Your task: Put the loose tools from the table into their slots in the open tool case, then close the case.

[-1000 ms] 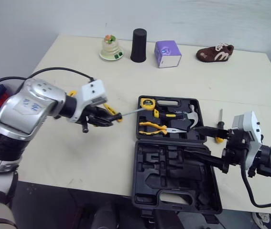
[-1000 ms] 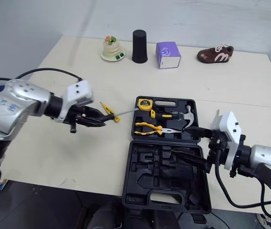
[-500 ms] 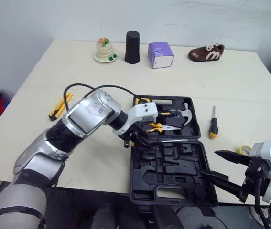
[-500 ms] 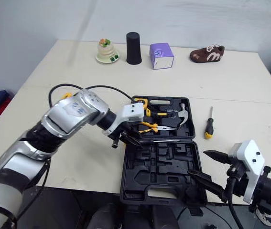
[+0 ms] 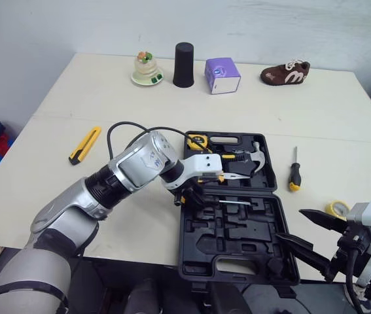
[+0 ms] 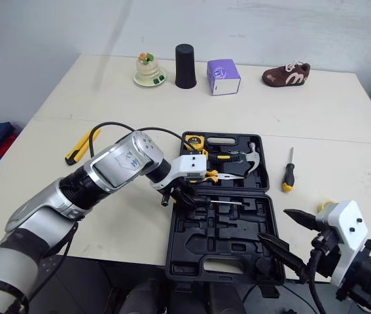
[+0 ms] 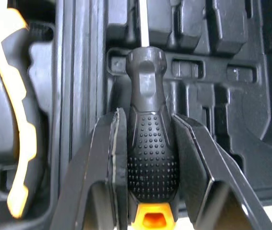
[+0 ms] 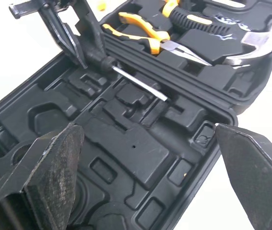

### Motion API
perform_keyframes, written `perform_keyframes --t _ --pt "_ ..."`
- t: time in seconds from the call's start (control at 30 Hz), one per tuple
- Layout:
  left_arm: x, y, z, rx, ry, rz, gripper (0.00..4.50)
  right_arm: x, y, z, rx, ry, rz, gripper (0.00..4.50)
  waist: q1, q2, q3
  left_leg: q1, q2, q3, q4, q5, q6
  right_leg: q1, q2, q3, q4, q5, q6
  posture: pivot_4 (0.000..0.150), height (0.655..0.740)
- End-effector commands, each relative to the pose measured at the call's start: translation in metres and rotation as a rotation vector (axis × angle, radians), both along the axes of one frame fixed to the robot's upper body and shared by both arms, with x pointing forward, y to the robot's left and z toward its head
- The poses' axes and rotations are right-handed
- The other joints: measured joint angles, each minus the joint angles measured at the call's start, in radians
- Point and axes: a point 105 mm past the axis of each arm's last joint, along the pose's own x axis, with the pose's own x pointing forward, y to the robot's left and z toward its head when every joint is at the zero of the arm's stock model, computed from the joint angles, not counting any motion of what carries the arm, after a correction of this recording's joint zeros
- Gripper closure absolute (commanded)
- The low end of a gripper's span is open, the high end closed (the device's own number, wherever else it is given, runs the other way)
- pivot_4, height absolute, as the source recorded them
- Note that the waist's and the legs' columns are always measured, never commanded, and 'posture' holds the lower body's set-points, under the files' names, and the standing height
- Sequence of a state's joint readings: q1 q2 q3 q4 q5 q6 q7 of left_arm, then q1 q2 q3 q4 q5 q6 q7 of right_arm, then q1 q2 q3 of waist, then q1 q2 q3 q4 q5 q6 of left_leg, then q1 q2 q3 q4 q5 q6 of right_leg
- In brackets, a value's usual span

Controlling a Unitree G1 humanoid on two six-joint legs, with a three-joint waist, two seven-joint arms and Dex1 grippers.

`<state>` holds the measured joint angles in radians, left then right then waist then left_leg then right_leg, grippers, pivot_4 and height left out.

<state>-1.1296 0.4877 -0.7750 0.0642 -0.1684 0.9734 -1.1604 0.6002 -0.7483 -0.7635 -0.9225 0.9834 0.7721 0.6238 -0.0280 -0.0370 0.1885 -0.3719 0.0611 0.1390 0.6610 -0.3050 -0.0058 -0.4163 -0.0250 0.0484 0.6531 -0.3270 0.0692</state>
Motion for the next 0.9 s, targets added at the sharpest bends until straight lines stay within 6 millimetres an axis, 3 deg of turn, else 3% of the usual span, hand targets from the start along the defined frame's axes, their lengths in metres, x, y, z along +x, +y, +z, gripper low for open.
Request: perform_keyframes --t 0.03,0.43,0.9 --pt "0.006 -0.002 0.007 0.021 -0.056 -0.029 3.51 -0.004 0.009 0.007 -0.017 -0.045 0.021 0.0 0.0 0.0 0.0 0.0 0.0 0.0 0.0 0.0 0.0 0.0 0.0 0.0 0.0 0.0 0.0 0.15 0.7383" --pt "0.016 -0.016 0.01 0.054 -0.044 -0.026 3.51 -0.006 0.013 0.002 -0.006 -0.052 -0.012 0.0 0.0 0.0 0.0 0.0 -0.001 -0.001 0.001 -0.003 0.006 0.001 0.0 0.0 0.0 0.0 0.001 0.15 0.7383" --pt "0.03 -0.01 0.008 0.12 -0.039 0.046 3.51 -0.002 0.015 0.001 0.013 -0.079 -0.026 0.0 -0.002 0.0 0.0 0.001 -0.001 -0.001 0.001 -0.003 0.006 0.001 0.0 0.0 0.0 0.001 0.001 0.15 0.7383"
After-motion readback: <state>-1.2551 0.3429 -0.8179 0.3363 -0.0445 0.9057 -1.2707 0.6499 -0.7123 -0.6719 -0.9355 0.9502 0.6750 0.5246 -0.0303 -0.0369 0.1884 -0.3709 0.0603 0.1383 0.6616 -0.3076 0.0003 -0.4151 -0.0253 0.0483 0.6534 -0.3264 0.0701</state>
